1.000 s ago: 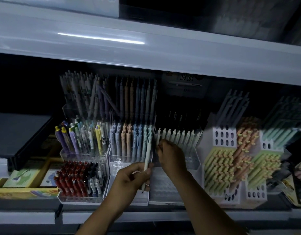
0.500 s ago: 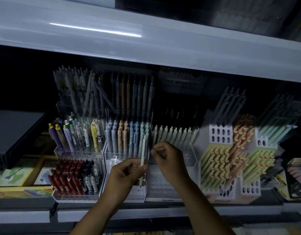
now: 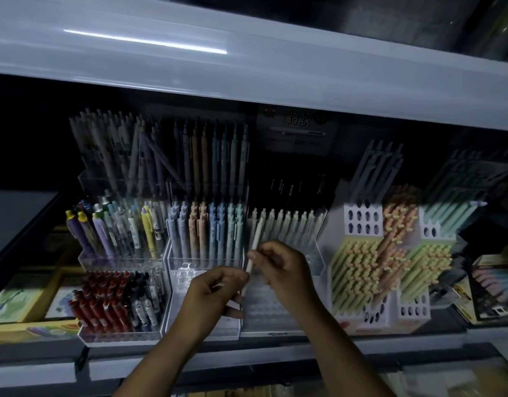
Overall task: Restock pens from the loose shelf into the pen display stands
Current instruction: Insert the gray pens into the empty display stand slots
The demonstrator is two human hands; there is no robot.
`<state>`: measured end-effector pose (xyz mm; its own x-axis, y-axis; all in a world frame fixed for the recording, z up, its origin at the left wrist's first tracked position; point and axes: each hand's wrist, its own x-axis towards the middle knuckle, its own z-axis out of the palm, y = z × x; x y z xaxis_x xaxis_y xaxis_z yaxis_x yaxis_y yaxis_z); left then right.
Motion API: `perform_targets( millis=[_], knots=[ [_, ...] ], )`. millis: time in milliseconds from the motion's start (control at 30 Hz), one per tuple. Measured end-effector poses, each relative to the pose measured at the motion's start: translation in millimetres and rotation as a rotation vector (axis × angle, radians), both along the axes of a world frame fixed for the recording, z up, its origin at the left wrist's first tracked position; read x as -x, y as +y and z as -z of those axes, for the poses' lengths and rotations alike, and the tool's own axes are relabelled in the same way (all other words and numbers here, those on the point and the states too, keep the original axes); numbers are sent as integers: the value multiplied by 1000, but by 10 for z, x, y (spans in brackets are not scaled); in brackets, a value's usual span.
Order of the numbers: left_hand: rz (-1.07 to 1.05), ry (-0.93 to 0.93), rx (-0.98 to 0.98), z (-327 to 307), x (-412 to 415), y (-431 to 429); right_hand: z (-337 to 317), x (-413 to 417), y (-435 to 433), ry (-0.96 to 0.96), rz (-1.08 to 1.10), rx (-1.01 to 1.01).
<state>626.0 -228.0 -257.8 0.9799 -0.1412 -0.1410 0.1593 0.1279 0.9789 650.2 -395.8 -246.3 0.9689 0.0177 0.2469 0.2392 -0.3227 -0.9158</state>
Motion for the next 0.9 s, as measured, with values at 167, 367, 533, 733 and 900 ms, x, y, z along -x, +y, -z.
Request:
perform_targets(
  millis=[167,367,533,733,900],
  knots=[
    [-23,-27,-91,47,-45,133,-53,-208,-212,-119,189,37],
    [21,-350,-549,43,-71,302,97,-453,-381,-285,269,312],
    [8,-439,-604,39,-65,335,104,-555,-323,-352,213,431],
    [29,-477,-746,156,-45,408,246,-731,-255,-287,151,620],
    [29,-450,-736,221,5,454,320,-716,-230,-246,154,609]
  ],
)
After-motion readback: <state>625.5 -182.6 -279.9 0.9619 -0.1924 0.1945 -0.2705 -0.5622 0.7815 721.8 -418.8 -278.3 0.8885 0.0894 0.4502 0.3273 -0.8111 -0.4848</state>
